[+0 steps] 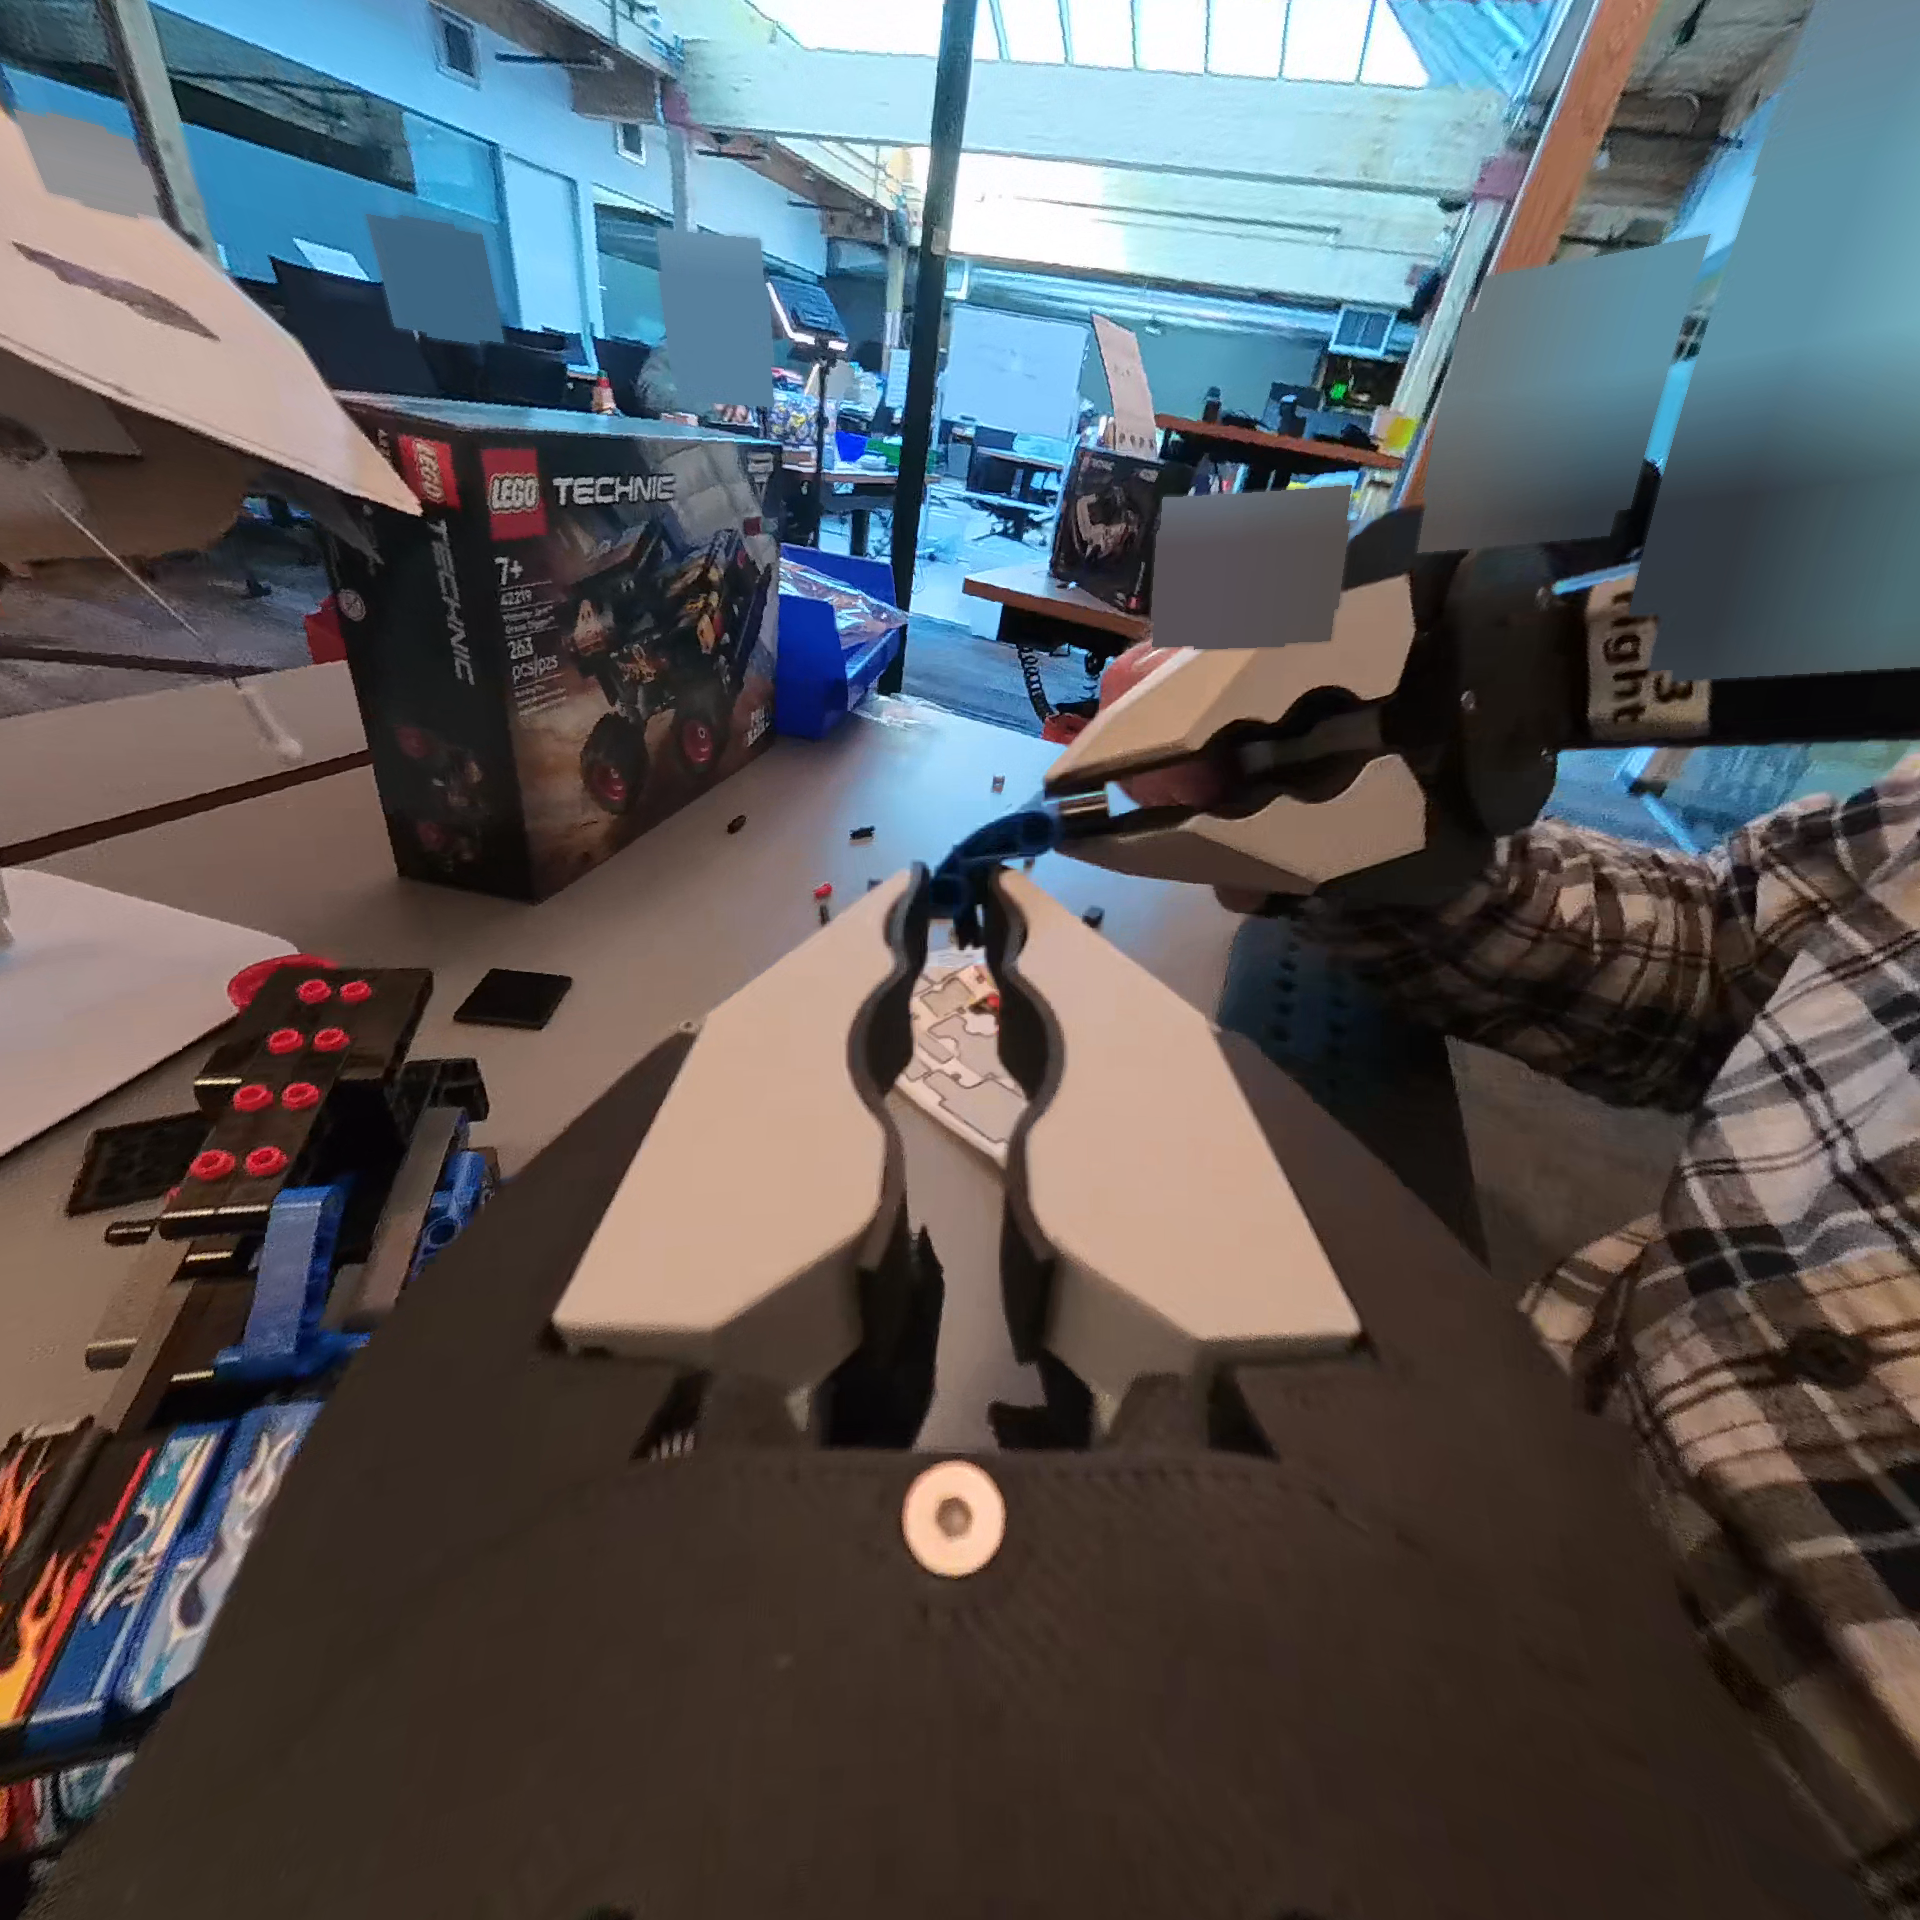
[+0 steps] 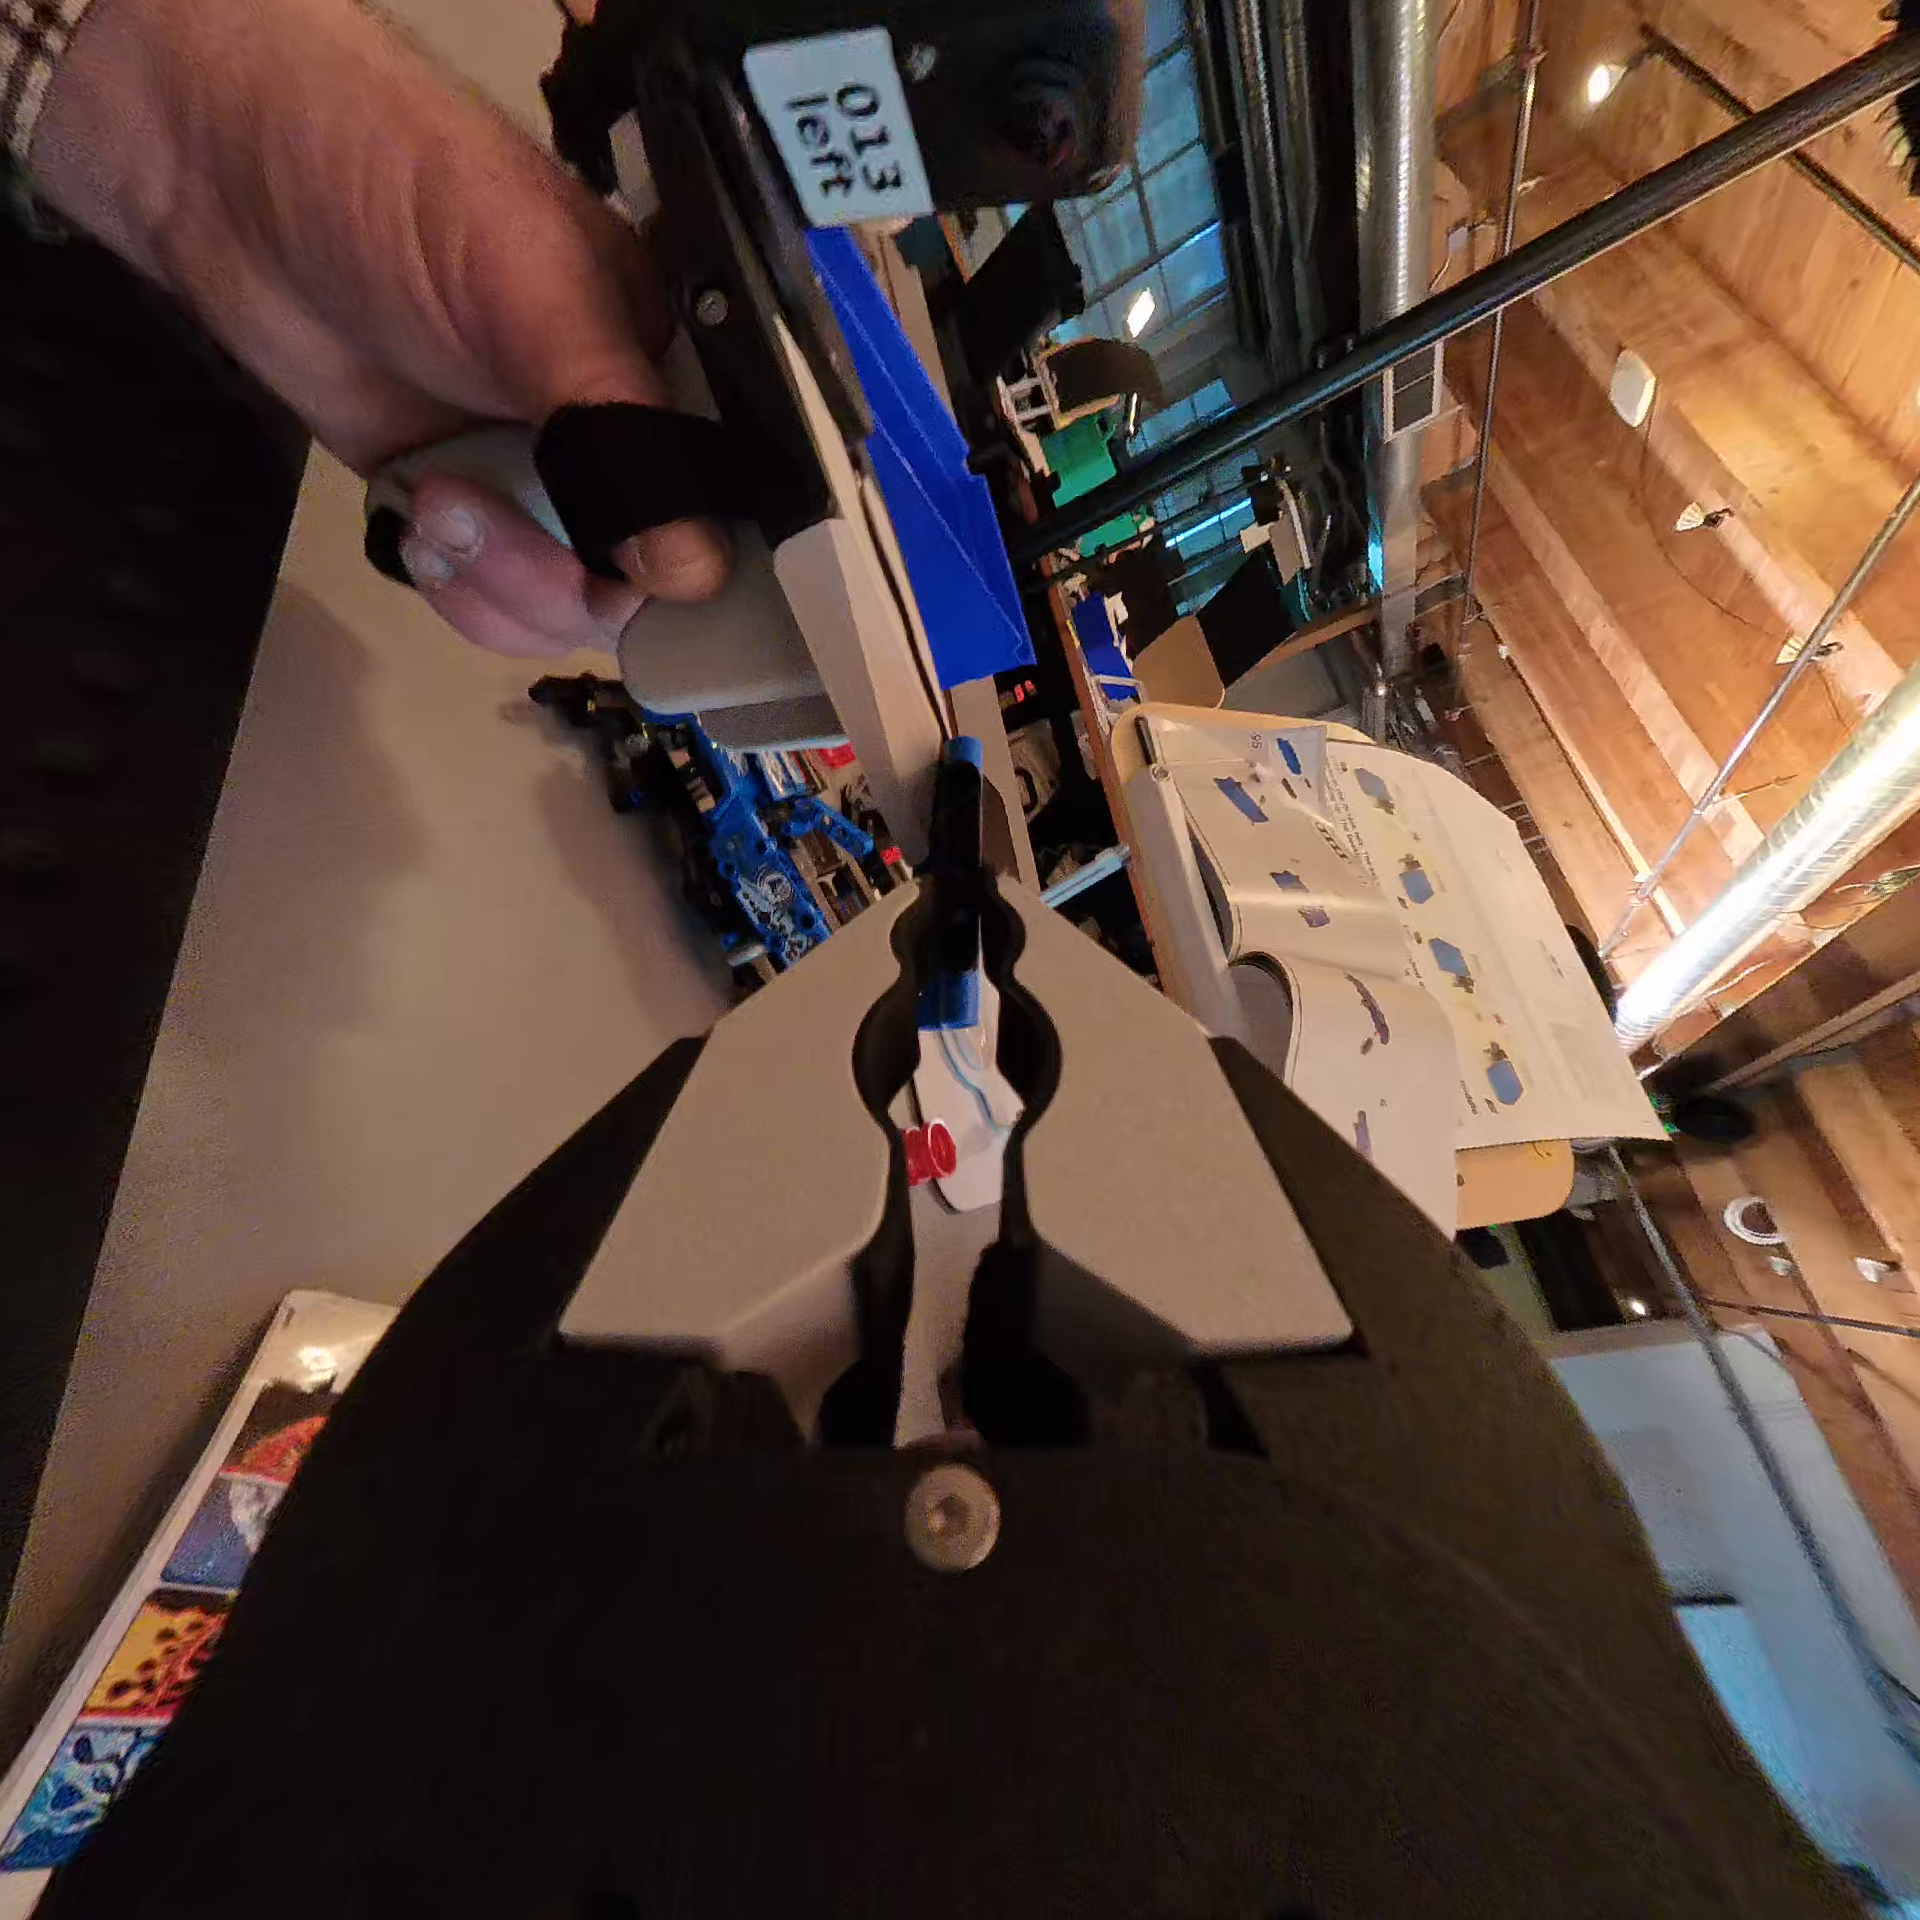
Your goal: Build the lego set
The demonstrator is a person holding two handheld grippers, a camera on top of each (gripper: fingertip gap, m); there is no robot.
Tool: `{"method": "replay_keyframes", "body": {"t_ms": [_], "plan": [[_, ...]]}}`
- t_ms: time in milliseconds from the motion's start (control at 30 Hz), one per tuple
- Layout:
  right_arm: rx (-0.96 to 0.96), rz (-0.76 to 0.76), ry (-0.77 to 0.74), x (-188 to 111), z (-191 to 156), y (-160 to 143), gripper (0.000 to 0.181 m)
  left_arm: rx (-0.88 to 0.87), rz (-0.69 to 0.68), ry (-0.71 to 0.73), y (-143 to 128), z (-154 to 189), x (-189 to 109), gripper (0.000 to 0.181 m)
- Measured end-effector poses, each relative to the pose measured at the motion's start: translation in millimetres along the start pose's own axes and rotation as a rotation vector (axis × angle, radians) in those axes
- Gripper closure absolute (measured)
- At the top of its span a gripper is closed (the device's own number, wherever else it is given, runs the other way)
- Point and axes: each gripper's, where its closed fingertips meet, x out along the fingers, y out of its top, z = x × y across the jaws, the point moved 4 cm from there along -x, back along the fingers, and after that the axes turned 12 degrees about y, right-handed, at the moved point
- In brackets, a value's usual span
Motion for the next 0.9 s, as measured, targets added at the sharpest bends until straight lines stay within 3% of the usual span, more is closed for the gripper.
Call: {"method": "replay_keyframes", "body": {"t_ms": [133, 300, 433, 567, 733, 900], "plan": [[0.083, -0.001, 0.067, 1, -2, -7, 0.176, 0.042, -0.084, 0.019, -9, -1, 3, 0.172], [0.319, -0.115, 0.342, 15, -23, -46, 0.176, 0.138, -0.174, 0.074, -7, -13, -5, 0.157], [0.621, -0.135, 0.591, 32, -46, -70, 0.176, 0.278, -0.18, 0.158, 22, -38, -11, 0.154], [0.78, -0.192, 0.715, 44, -59, -89, 0.176, 0.436, -0.168, 0.249, 64, -71, -8, 0.153], [0.8, -0.202, 0.719, 48, -44, -92, 0.149, 0.608, -0.179, 0.316, 104, -118, 20, 0.148], [0.795, -0.162, 0.48, 40, 36, -105, 0.146, 0.762, -0.162, 0.351, 130, -158, 61, 0.143]]}}
